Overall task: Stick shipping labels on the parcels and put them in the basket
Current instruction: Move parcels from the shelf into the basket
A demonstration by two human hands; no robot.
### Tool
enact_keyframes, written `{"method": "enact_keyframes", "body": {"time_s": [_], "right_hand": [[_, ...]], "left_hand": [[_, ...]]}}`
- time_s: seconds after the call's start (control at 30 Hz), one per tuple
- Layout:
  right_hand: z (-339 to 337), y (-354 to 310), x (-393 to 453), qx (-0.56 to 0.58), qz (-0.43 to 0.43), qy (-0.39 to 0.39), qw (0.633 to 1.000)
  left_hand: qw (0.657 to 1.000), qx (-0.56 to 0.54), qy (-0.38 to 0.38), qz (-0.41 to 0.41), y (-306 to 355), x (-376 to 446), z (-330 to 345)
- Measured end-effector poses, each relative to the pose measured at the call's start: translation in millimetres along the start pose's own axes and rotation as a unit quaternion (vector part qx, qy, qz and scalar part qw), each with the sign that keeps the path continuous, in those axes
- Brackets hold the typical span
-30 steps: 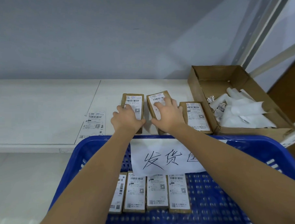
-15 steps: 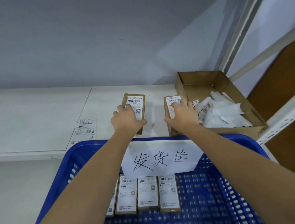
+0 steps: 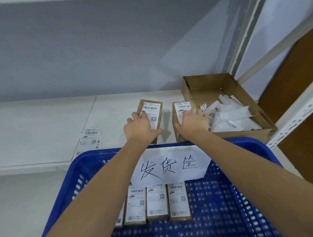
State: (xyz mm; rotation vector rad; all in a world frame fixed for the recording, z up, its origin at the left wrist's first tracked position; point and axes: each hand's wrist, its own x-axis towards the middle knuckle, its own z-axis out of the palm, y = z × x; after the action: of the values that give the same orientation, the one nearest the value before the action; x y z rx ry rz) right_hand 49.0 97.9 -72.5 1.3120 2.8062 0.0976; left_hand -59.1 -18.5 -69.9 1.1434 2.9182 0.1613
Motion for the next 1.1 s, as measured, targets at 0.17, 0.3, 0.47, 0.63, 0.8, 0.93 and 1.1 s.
{"method": "enact_keyframes", "body": {"time_s": [0.17,0.3,0.47,0.63,0.8,0.93,1.1], "right_hand": [[-13.7,-2.1,-17.1,0.111,-0.07,0.084,0.988],[-23.2,-8.0,-43.7,0.301,-0.082,0.041,0.949],[-26.8,-8.1,-87.3,0.47,-0.046,-0.051,0.88],[-26.6,-4.2,-131.1,0.587,-0.003,-0.149,0.795],[-26.3,15.1,-160.1,0.61,-0.005,-0.168,0.774],[-37.1,43.9,-169.9,0.539,-0.075,-0.239,0.804],[-51.8,64.8,-184.1,0.437,-0.174,-0.274,0.839]], "left_hand": [[1.0,-0.009,0.02,0.016,5.4,-18.6,-12.7],[0.998,-0.04,0.039,0.021,6.9,-44.3,-20.7],[0.996,-0.069,0.053,0.033,4.9,-86.5,-31.9],[0.994,-0.08,0.057,0.045,4.0,-134.7,-34.0],[0.97,-0.218,-0.043,0.098,-4.8,-177.6,-29.7],[0.961,-0.228,-0.041,0.149,-23.6,-193.5,-44.7],[0.968,-0.119,0.0,0.221,-41.9,-190.7,-62.4]]}}
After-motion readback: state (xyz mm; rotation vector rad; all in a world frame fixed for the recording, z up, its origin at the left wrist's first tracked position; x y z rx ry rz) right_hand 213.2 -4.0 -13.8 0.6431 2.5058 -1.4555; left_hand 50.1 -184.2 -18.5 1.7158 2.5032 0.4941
